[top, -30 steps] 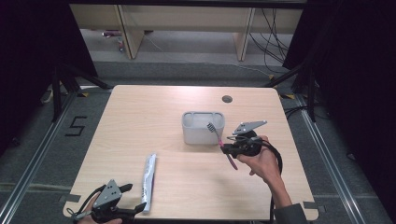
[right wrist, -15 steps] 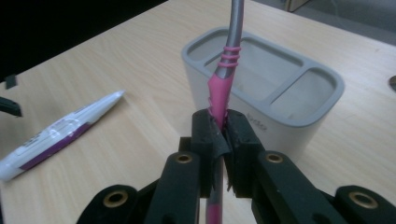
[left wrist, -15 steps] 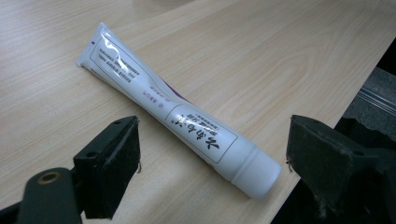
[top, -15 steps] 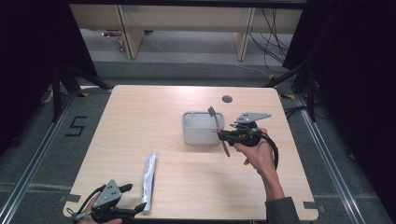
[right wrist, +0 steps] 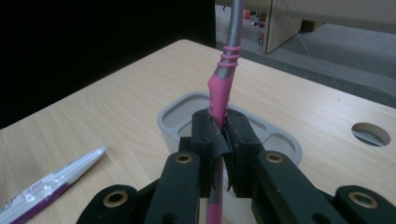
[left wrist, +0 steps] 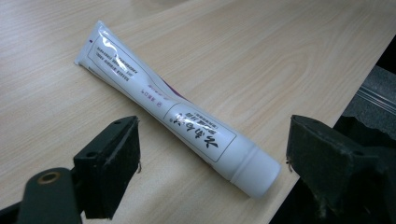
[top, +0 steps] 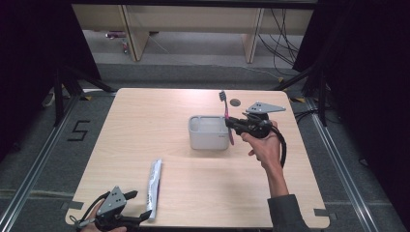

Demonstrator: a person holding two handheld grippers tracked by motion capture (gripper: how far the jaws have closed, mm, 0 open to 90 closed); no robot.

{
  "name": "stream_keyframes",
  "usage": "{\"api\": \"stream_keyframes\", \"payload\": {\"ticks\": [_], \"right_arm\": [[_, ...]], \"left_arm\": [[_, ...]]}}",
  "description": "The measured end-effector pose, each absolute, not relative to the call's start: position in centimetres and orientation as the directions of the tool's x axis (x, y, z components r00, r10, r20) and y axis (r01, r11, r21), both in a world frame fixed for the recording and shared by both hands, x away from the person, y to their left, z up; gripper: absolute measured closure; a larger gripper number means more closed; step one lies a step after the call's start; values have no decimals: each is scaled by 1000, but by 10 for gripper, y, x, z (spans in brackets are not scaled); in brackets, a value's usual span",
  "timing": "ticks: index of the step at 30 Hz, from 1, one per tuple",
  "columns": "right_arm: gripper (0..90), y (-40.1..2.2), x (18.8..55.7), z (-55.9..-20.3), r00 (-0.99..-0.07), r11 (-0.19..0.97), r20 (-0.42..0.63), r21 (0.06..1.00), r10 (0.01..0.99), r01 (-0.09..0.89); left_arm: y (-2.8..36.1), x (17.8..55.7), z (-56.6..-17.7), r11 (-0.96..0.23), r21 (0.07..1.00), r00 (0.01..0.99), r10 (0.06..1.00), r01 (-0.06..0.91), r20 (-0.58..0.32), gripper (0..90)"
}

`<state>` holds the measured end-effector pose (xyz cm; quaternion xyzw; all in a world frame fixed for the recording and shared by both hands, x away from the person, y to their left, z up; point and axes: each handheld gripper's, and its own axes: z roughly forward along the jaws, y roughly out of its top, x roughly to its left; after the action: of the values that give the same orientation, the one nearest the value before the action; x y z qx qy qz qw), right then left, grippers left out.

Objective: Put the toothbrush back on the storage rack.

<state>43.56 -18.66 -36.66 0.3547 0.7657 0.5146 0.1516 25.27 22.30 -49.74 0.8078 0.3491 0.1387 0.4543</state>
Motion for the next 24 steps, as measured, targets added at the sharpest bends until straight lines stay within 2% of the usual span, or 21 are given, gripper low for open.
{"api": "stream_keyframes", "payload": {"ticks": [9,24], "right_arm": [[832,-180,456,-359,-666,155,137,920,733,360],[832,-175,487,-377,-608,106,165,917,776,385]], "left_arm": [[223,252,-497,-346,829,718,690,439,-92,173],[223,252,-497,-336,836,722,685,435,-101,173]]}}
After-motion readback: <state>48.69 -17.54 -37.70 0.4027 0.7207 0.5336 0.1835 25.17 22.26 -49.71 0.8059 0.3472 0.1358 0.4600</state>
